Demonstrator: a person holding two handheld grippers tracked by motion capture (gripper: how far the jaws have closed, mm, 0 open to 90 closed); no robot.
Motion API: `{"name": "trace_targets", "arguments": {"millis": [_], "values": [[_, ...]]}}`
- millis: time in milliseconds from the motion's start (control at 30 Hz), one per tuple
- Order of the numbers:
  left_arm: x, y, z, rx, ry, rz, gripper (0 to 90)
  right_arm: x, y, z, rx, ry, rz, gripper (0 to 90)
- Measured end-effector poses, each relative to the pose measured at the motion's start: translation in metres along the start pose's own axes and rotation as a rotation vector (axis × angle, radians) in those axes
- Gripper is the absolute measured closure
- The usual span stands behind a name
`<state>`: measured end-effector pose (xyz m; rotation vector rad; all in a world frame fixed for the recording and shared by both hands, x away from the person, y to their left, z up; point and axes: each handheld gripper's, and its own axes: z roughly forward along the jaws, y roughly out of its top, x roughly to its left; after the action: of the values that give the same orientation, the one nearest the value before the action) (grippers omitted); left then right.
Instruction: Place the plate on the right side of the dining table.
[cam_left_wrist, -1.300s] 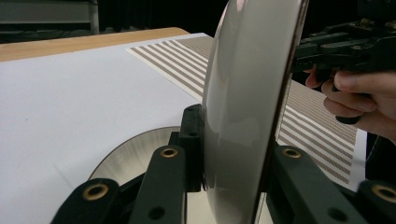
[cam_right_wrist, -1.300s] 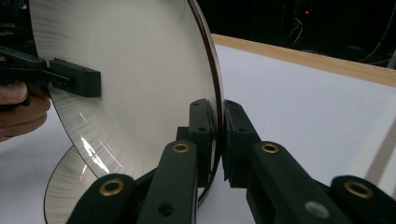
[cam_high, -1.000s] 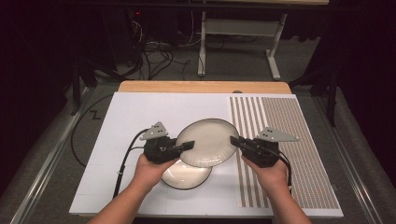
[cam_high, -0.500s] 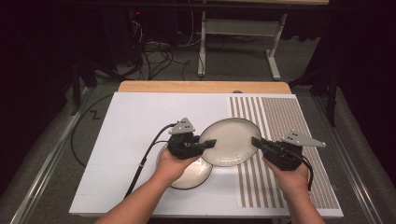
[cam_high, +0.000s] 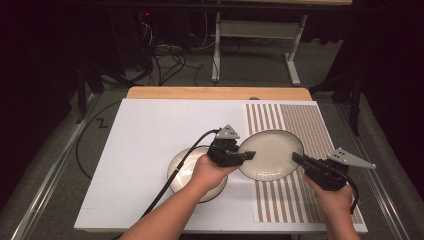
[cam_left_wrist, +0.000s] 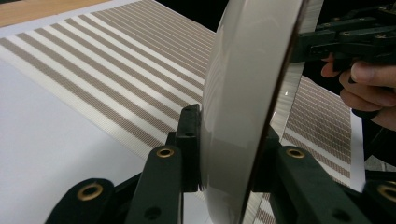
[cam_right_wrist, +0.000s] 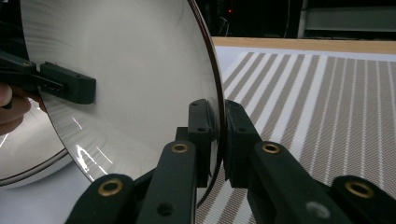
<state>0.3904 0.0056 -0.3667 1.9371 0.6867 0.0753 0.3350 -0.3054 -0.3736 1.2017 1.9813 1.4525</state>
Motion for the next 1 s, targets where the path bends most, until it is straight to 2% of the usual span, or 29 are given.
{"name": "trace_targets", "arguments": {"millis": [167, 467, 567, 833, 1000], "values": [[-0.003, 0.006, 0.016, 0.018, 0.003, -0.002, 70.4, -0.012, -0.004, -0.008, -0.006, -0.027, 0.021, 85.5], [-0.008, 0.013, 0.043, 0.041, 0.023, 0.004, 67.2, -0.025, -0.01, -0.016, -0.005, -0.079, 0.03, 85.5], [-0.009, 0.015, 0.053, 0.052, 0.025, -0.005, 66.8, -0.035, -0.014, -0.018, 0.003, -0.1, 0.047, 85.1], [-0.007, 0.018, 0.078, 0.055, 0.033, -0.022, 64.2, -0.047, -0.017, -0.017, 0.01, -0.143, 0.071, 85.0], [-0.007, 0.019, 0.085, 0.058, 0.029, -0.013, 64.1, -0.053, -0.02, -0.019, 0.012, -0.151, 0.078, 85.0]]}}
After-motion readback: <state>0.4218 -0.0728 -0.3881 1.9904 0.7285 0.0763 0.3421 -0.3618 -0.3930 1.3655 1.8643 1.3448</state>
